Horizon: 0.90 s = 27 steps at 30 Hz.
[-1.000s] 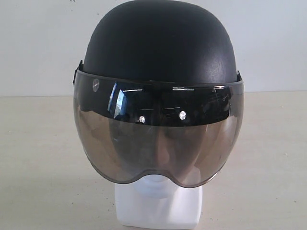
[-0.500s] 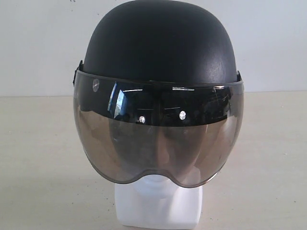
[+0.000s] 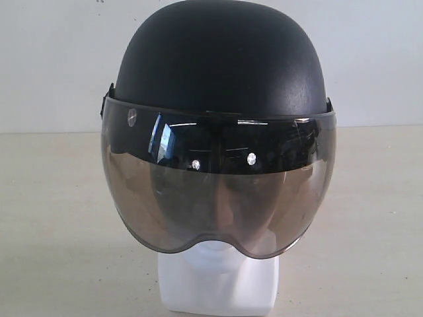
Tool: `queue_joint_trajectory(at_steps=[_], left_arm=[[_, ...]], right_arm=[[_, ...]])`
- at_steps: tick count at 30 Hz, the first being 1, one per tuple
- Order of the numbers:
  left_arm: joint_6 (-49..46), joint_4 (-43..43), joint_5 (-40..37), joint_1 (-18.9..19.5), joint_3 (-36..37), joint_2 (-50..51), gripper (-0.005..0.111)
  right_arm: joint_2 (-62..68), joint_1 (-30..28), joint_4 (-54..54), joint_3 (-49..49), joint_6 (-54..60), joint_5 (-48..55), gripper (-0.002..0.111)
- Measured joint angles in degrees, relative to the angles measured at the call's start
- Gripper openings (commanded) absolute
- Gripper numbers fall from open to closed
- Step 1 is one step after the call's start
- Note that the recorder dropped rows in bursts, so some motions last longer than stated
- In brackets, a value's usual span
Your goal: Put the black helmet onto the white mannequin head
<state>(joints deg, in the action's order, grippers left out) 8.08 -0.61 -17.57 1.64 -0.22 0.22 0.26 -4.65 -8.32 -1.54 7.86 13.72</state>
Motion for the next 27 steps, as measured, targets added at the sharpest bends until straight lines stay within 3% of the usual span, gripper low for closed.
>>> queue_joint_trajectory(at_steps=[11,27], left_arm=[[0.0,0.0,0.0,0.0,0.0,0.0,0.004],[0.0,0.0,0.0,0.0,0.0,0.0,0.004]], right_arm=[[0.0,0.0,16.3,1.3,-21.4,4.8,0.0],[0.0,0.0,15.2,1.3,-12.8,5.4,0.0]])
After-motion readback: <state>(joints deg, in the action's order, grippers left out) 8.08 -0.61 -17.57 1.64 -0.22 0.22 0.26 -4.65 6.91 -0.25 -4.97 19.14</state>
